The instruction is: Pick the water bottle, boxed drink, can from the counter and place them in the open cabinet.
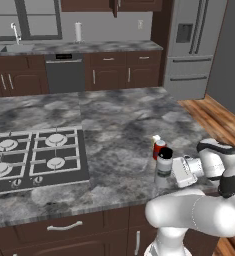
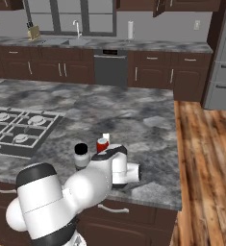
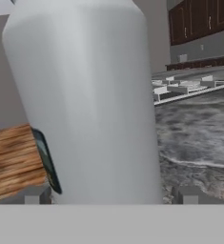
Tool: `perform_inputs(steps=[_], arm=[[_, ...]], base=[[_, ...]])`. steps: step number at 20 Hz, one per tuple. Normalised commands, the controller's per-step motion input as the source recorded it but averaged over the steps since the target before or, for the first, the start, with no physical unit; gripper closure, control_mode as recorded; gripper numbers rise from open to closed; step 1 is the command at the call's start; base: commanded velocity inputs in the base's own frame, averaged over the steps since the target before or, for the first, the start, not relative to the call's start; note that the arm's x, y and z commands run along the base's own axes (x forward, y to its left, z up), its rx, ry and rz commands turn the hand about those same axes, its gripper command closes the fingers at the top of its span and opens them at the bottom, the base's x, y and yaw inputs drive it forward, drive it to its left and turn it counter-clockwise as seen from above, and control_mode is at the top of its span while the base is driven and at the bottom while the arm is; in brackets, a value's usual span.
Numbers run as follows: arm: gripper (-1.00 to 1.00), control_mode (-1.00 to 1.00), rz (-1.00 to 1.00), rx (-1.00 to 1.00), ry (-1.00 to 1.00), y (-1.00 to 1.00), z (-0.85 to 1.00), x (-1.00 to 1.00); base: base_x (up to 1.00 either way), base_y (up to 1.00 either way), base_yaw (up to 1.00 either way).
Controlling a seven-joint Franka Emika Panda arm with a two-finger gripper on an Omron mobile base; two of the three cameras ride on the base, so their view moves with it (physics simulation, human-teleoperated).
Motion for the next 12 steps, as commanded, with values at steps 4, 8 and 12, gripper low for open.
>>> perform_inputs(steps=[4, 8, 12], arm=[[1.0, -1.0, 0.0, 0.0, 0.0, 0.0, 0.0, 0.0], [1.0, -1.0, 0.0, 0.0, 0.0, 0.0, 0.0, 0.0], [1.0, -1.0, 0.0, 0.0, 0.0, 0.0, 0.0, 0.0]], base=[[0.0, 0.0, 0.0], [0.0, 0.0, 0.0], [0.0, 0.0, 0.0]])
